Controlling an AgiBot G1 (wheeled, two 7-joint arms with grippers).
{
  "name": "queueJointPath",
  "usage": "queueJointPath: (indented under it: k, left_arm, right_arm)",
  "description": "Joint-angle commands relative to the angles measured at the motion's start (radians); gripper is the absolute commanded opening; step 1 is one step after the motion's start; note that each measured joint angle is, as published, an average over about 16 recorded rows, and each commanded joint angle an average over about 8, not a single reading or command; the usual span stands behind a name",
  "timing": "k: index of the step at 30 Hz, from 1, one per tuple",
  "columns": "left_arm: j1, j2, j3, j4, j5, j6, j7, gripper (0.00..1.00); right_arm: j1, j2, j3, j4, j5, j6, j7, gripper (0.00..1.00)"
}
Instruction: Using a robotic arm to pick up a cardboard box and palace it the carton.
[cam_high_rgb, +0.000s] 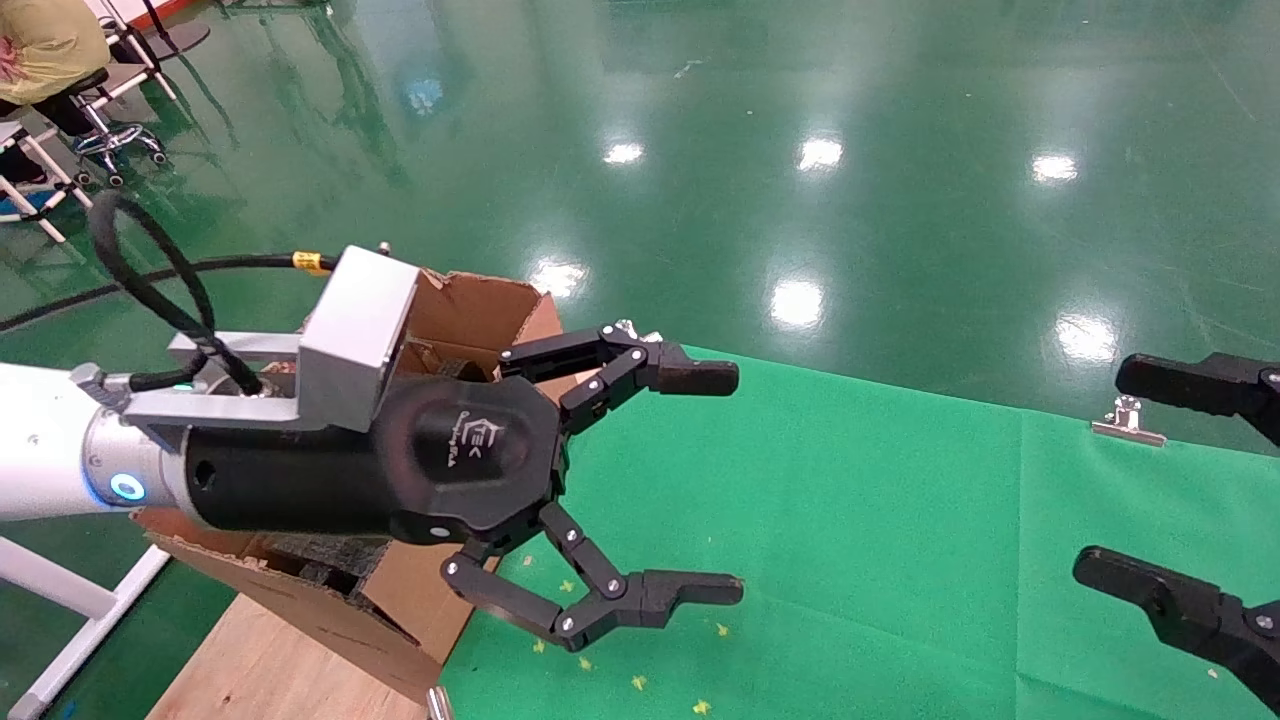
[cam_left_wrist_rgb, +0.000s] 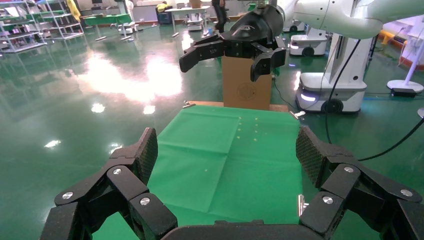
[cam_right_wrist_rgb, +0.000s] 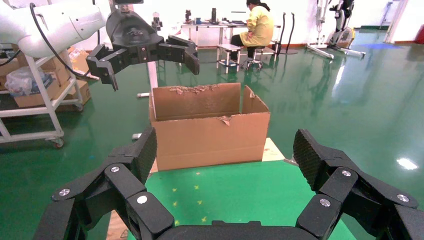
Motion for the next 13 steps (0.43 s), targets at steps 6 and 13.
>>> queueJointPath:
  k: [6,13]
  left_arm:
    - [-0.002,0.000,0.001,0.003,0.003,0.000,-0.001,1.00]
    - [-0.003,-0.001,0.001,0.005,0.004,0.001,-0.001,1.00]
  right_arm:
    - [0.000,0.000,0.000,0.000,0.000,0.000,0.000,1.00]
    - [0.000,0.000,0.000,0.000,0.000,0.000,0.000,1.00]
